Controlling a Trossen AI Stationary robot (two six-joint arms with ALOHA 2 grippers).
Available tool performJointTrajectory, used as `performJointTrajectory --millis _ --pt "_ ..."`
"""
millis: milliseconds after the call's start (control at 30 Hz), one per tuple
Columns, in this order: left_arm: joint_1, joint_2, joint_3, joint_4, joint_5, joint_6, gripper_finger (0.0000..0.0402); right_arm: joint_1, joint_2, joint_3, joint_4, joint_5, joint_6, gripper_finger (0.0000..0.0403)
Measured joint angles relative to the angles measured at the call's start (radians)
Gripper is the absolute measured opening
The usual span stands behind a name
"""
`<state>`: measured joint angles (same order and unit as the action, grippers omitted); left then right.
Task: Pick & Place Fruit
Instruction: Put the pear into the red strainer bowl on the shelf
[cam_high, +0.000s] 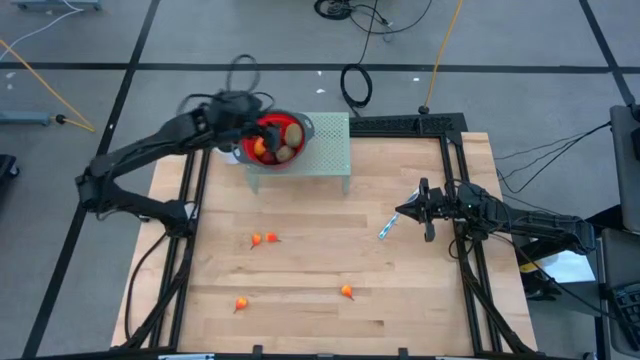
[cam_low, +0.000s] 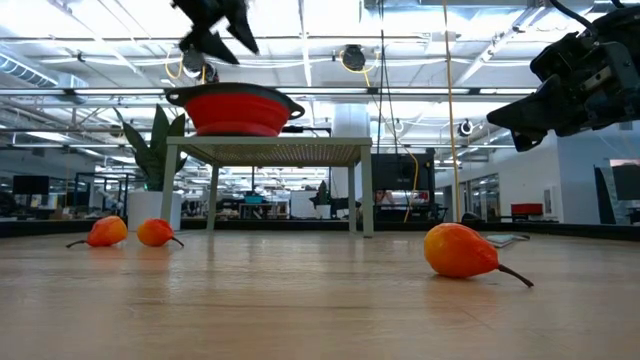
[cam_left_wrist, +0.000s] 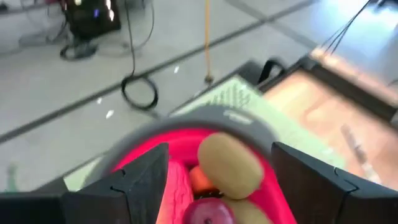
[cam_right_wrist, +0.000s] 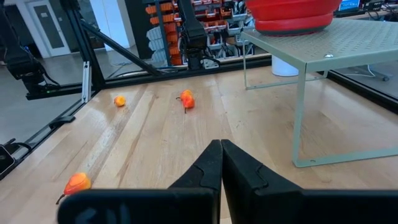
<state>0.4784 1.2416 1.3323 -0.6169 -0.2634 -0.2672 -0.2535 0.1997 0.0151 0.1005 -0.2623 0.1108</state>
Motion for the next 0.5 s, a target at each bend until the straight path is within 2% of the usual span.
performJointTrajectory --millis 200,500 --pt "-0.082 -0.120 0.000 -0.019 0.000 -0.111 0.0254 0.000 0.000 0.000 0.000 0.000 0.000 0.0000" --pt "-0.331 -0.178 0.000 -0.022 0.001 -0.289 0.0203 0.000 0.000 0.000 0.000 -0.001 0.000 0.0000"
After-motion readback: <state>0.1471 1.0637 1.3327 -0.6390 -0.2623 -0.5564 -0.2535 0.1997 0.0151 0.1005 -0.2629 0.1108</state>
